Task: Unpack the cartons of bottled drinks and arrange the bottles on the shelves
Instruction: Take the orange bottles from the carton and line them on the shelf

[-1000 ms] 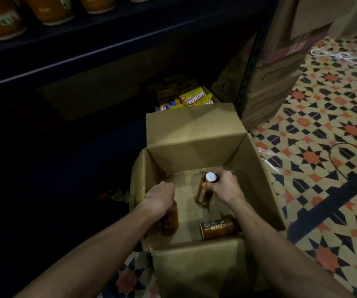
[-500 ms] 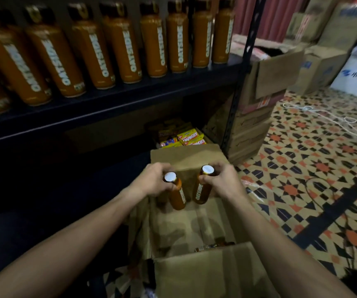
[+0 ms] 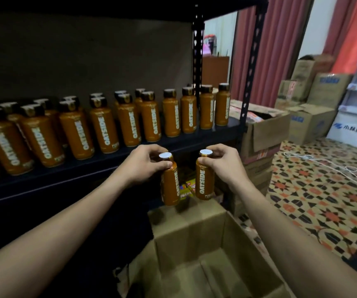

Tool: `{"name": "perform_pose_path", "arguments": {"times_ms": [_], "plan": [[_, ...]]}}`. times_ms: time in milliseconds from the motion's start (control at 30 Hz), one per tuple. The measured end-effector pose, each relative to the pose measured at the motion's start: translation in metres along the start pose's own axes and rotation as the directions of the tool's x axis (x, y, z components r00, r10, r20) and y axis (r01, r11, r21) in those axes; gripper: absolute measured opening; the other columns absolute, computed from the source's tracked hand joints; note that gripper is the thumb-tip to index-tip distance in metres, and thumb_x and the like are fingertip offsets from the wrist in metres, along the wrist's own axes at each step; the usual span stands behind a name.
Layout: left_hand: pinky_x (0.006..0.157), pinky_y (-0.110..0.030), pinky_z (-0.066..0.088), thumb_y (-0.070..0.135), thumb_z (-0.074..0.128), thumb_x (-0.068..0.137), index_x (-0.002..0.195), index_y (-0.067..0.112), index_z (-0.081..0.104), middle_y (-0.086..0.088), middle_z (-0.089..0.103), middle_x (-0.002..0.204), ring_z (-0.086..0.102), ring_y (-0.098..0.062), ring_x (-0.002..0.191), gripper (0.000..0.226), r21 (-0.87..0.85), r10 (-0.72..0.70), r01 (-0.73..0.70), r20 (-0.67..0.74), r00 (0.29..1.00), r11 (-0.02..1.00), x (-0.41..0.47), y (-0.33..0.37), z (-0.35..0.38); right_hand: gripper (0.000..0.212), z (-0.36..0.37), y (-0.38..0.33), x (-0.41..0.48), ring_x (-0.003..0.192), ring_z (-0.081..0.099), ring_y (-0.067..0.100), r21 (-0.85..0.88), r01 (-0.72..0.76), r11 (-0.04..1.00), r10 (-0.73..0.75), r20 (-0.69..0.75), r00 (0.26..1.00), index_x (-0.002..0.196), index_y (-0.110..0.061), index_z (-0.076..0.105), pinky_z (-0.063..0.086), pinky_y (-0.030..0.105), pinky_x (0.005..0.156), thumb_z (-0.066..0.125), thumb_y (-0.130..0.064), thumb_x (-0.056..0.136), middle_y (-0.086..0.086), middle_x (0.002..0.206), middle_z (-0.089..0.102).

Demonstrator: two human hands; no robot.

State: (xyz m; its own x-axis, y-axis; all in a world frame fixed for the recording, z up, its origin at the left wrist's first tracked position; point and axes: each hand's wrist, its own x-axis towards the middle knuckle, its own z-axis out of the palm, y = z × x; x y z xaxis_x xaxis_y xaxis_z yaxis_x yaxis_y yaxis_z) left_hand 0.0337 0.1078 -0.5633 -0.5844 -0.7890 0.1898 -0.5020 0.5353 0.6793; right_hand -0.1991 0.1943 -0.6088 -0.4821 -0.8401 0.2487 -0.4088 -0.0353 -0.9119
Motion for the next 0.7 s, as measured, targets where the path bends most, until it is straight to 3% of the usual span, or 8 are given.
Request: {"name": "perform_pose_path", "arguments": {"times_ms": [100, 233, 367, 467, 567, 700], "plan": [[0.091, -0.039, 0.056, 0.035, 0.071, 0.087, 0.127, 0.028, 0.062, 0.013, 0.061, 0.12, 0.061, -0.007, 0.104, 0.042, 0.003, 0.035, -0.035, -0.023, 0.999, 0.999, 0.011, 0.021, -0.034, 0.043, 0.002, -0.038, 0.023, 0.106, 0.065, 0.009, 0.013, 0.057, 0.998, -0.057, -0.008, 0.998, 0.12, -0.025, 0.069, 0.056, 0.034, 0.09, 0.084, -0.034, 0.08, -0.007, 0.113, 0.069], [0.088, -0.036, 0.056, 0.039, 0.069, 0.088, 0.128, 0.029, 0.062, 0.011, 0.06, 0.124, 0.064, -0.01, 0.098, 0.042, 0.044, 0.084, -0.08, -0.104, 0.991, 0.996, 0.025, 0.046, -0.078, 0.037, 0.003, -0.087, 0.05, 0.099, 0.063, 0.002, 0.053, 0.152, 0.987, -0.151, -0.021, 0.988, 0.117, -0.022, 0.069, 0.049, 0.02, 0.074, 0.082, -0.029, 0.083, -0.012, 0.107, 0.068], [0.08, -0.029, 0.055, 0.039, 0.066, 0.091, 0.127, 0.032, 0.061, 0.013, 0.059, 0.12, 0.06, -0.009, 0.107, 0.036, 0.026, 0.124, -0.121, -0.157, 0.98, 0.992, 0.041, 0.069, -0.124, 0.032, -0.001, -0.133, 0.08, 0.097, 0.066, 0.003, 0.102, 0.21, 0.972, -0.207, -0.038, 0.978, 0.115, -0.02, 0.071, 0.055, 0.026, 0.08, 0.08, -0.029, 0.085, -0.011, 0.104, 0.07], [0.066, -0.02, 0.051, 0.038, 0.061, 0.093, 0.127, 0.031, 0.059, 0.013, 0.058, 0.113, 0.061, -0.007, 0.098, 0.034, 0.035, 0.155, -0.151, -0.244, 0.957, 0.988, 0.057, 0.084, -0.155, 0.032, -0.009, -0.166, 0.103, 0.096, 0.068, 0.008, 0.159, 0.242, 0.957, -0.235, -0.062, 0.97, 0.116, -0.016, 0.071, 0.056, 0.026, 0.078, 0.078, -0.028, 0.087, -0.003, 0.106, 0.071], [0.055, -0.011, 0.051, 0.036, 0.061, 0.094, 0.129, 0.023, 0.058, 0.009, 0.056, 0.112, 0.061, -0.004, 0.09, 0.037, 0.0, 0.174, -0.186, -0.357, 0.918, 0.983, 0.071, 0.093, -0.179, 0.035, -0.013, -0.191, 0.131, 0.098, 0.071, 0.016, 0.236, 0.243, 0.941, -0.228, -0.089, 0.969, 0.115, -0.013, 0.072, 0.058, 0.034, 0.085, 0.079, -0.031, 0.086, 0.003, 0.108, 0.073], [0.058, -0.012, 0.052, 0.035, 0.06, 0.095, 0.128, 0.024, 0.057, 0.014, 0.054, 0.106, 0.06, -0.001, 0.085, 0.036, -0.017, 0.19, -0.222, -0.457, 0.869, 0.975, 0.089, 0.096, -0.193, 0.039, -0.014, -0.213, 0.161, 0.101, 0.07, 0.017, 0.28, 0.268, 0.922, -0.235, -0.146, 0.961, 0.118, -0.01, 0.068, 0.056, 0.036, 0.088, 0.078, -0.032, 0.087, 0.004, 0.109, 0.073]]}}
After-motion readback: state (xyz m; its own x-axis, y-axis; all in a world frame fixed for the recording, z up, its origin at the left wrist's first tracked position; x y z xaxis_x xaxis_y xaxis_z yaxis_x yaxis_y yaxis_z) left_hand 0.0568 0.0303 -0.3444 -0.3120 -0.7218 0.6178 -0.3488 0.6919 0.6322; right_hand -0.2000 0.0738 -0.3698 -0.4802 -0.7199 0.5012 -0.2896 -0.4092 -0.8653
